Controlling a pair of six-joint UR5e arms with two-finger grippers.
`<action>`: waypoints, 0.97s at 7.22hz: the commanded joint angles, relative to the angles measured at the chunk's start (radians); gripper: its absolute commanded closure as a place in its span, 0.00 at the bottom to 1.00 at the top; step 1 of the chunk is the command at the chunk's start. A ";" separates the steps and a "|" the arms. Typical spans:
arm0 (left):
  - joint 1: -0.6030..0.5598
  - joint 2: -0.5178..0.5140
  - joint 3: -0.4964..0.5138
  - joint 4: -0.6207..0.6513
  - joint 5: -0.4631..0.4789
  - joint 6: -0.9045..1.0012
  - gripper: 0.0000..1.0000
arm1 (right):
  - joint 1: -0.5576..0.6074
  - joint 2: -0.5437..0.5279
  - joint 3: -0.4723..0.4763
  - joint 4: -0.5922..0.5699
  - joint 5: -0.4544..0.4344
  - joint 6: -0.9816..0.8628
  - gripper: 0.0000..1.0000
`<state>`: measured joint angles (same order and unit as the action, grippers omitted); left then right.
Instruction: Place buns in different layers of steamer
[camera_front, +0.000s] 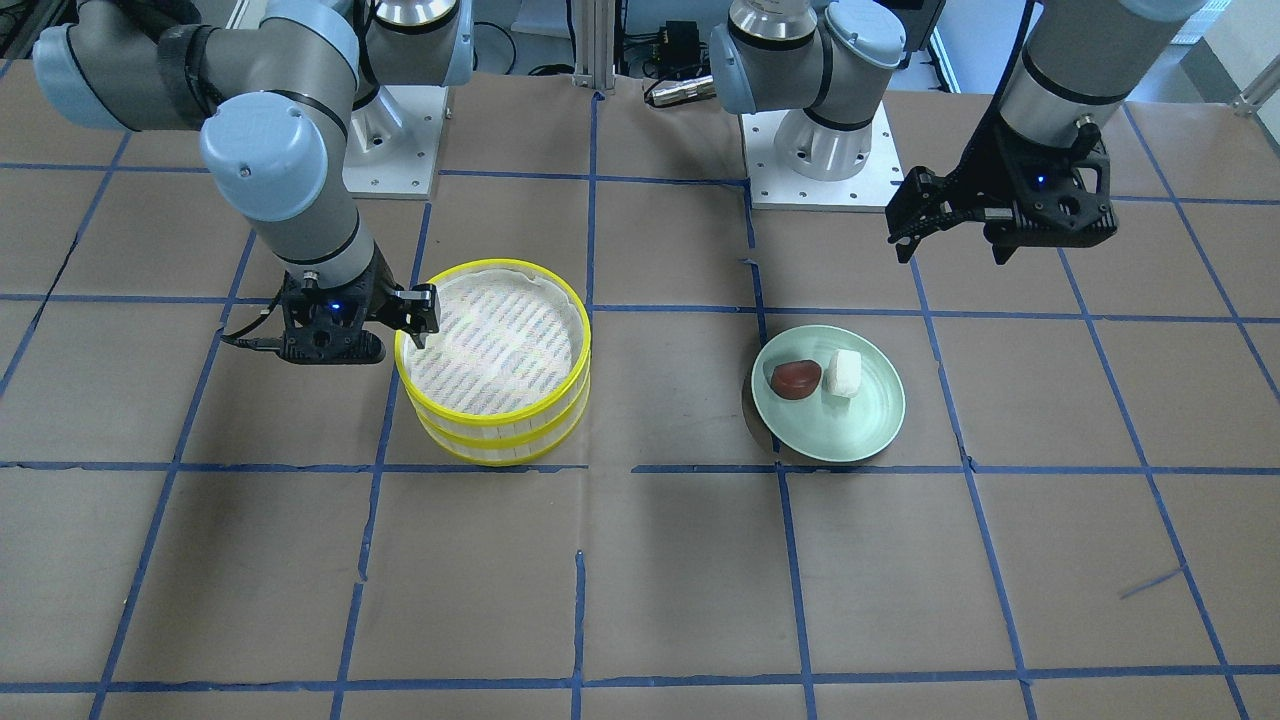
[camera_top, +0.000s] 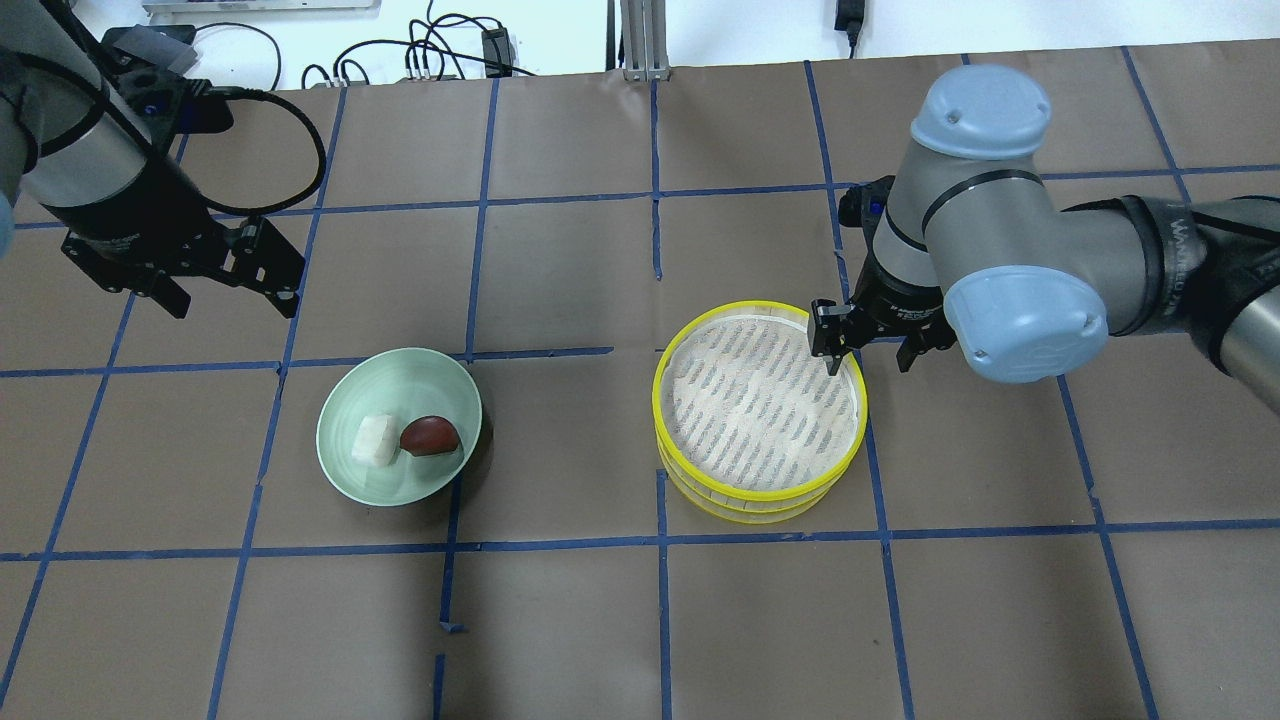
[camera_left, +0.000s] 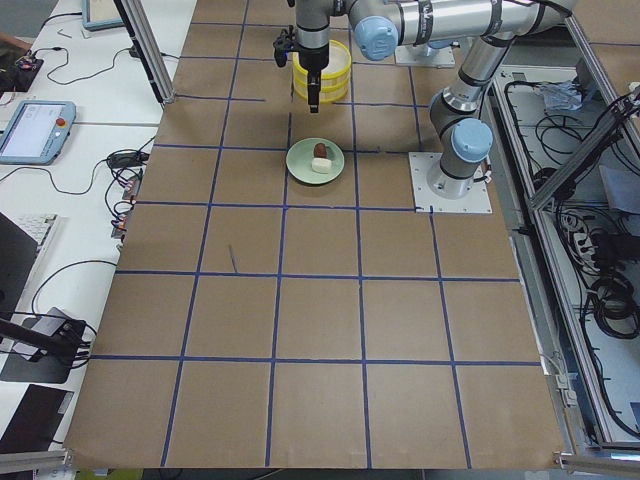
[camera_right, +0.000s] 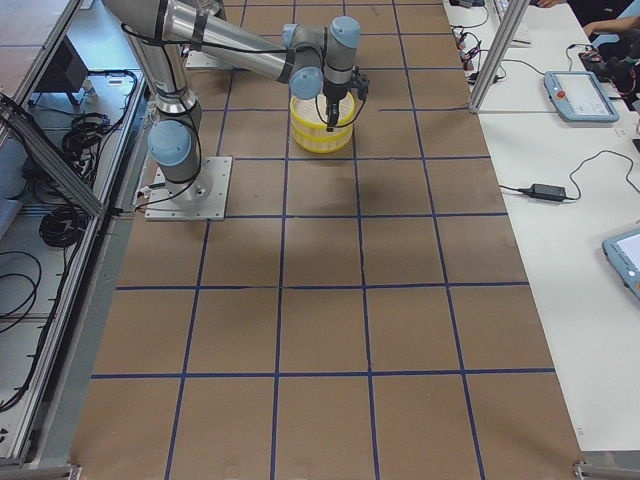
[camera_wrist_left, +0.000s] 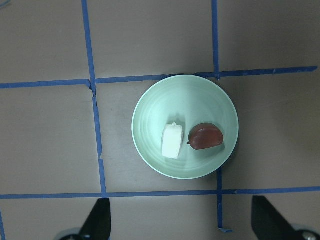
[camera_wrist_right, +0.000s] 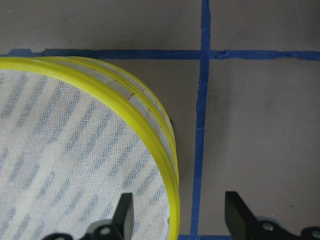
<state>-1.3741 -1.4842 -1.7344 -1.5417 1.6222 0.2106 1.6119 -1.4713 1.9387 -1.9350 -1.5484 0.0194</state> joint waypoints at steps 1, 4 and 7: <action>0.018 -0.022 -0.063 0.040 0.039 0.004 0.00 | 0.002 0.008 0.022 -0.012 0.001 -0.002 0.43; 0.033 -0.100 -0.137 0.136 0.077 0.001 0.00 | 0.002 0.023 0.022 -0.019 -0.004 -0.003 0.60; 0.027 -0.139 -0.240 0.226 0.006 -0.007 0.01 | 0.002 0.023 0.020 -0.021 0.002 -0.001 0.88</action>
<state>-1.3432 -1.6135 -1.9373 -1.3388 1.6662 0.2053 1.6137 -1.4482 1.9601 -1.9553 -1.5489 0.0182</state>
